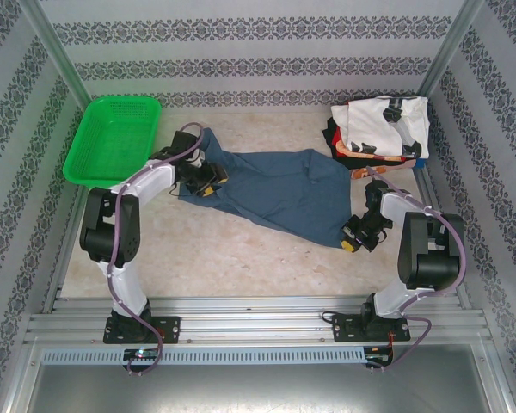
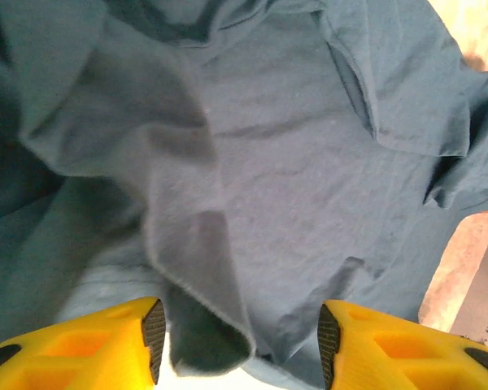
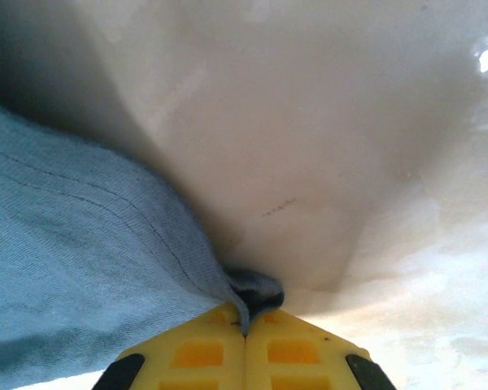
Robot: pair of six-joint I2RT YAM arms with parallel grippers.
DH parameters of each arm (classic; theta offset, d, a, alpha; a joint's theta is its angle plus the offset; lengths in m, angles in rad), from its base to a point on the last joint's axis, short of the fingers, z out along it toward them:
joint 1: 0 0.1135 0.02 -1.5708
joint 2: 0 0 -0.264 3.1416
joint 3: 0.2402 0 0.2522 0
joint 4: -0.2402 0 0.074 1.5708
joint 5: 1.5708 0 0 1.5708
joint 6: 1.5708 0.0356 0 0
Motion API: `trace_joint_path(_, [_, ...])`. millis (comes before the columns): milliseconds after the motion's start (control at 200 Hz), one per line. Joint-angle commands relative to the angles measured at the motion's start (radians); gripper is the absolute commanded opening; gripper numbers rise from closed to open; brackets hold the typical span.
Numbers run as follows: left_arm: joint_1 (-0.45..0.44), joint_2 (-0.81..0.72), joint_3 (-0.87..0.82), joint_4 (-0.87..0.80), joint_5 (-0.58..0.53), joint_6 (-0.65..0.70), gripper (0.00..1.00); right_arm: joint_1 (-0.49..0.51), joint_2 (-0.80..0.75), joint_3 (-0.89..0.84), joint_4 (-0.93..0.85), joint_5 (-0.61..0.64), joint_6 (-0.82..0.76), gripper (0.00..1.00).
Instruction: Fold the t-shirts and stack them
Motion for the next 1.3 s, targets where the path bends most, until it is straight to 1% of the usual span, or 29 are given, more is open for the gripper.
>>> trace_joint_path(0, [-0.026, 0.042, -0.009, 0.105, 0.02, -0.075, 0.52, -0.003, 0.022, 0.01, 0.14, 0.014, -0.023, 0.0])
trace_joint_path(65, [-0.039, 0.064, 0.006, 0.129, 0.029, -0.09, 0.51, -0.003, 0.022, 0.011, 0.141, 0.014, -0.026, 0.0])
trace_joint_path(155, [-0.066, 0.106, 0.055, 0.112, 0.031, -0.079, 0.5, -0.003, 0.022, 0.009, 0.142, 0.012, -0.029, 0.0])
trace_joint_path(240, [-0.082, 0.129, 0.068, 0.127, 0.016, -0.093, 0.49, -0.003, 0.022, 0.01, 0.145, 0.008, -0.031, 0.0])
trace_joint_path(305, [-0.09, 0.13, 0.077, 0.129, -0.019, -0.089, 0.47, -0.003, 0.021, 0.01, 0.143, 0.006, -0.034, 0.0])
trace_joint_path(500, [-0.096, 0.151, 0.125, 0.054, -0.124, -0.027, 0.39, -0.003, 0.022, 0.01, 0.146, 0.0, -0.038, 0.0])
trace_joint_path(595, [-0.097, 0.17, 0.156, 0.01, -0.123, -0.004, 0.37, -0.003, 0.024, 0.013, 0.148, -0.001, -0.04, 0.0])
trace_joint_path(759, [-0.097, 0.184, 0.18, -0.068, -0.136, 0.037, 0.37, -0.004, 0.025, 0.017, 0.151, -0.003, -0.04, 0.0])
trace_joint_path(874, [-0.097, 0.204, 0.195, -0.081, -0.124, 0.045, 0.36, -0.004, 0.03, 0.017, 0.157, -0.008, -0.038, 0.0])
trace_joint_path(994, [-0.098, 0.208, 0.196, -0.078, -0.13, 0.047, 0.27, -0.004, 0.029, 0.014, 0.159, -0.007, -0.037, 0.0])
trace_joint_path(1059, [-0.098, 0.216, 0.204, -0.079, -0.121, 0.053, 0.24, -0.003, 0.028, 0.014, 0.159, -0.005, -0.036, 0.0])
trace_joint_path(1119, [-0.1, 0.226, 0.219, -0.09, -0.11, 0.06, 0.17, -0.005, 0.027, 0.011, 0.161, -0.006, -0.035, 0.0])
trace_joint_path(1189, [-0.099, 0.221, 0.22, -0.097, -0.113, 0.068, 0.06, -0.005, 0.026, 0.009, 0.163, -0.008, -0.032, 0.0])
trace_joint_path(1259, [-0.098, 0.204, 0.22, -0.111, -0.129, 0.086, 0.0, -0.004, 0.024, 0.009, 0.165, -0.008, -0.031, 0.0])
trace_joint_path(1294, [-0.095, 0.197, 0.222, -0.118, -0.134, 0.095, 0.0, -0.004, 0.021, 0.009, 0.166, -0.009, -0.031, 0.0])
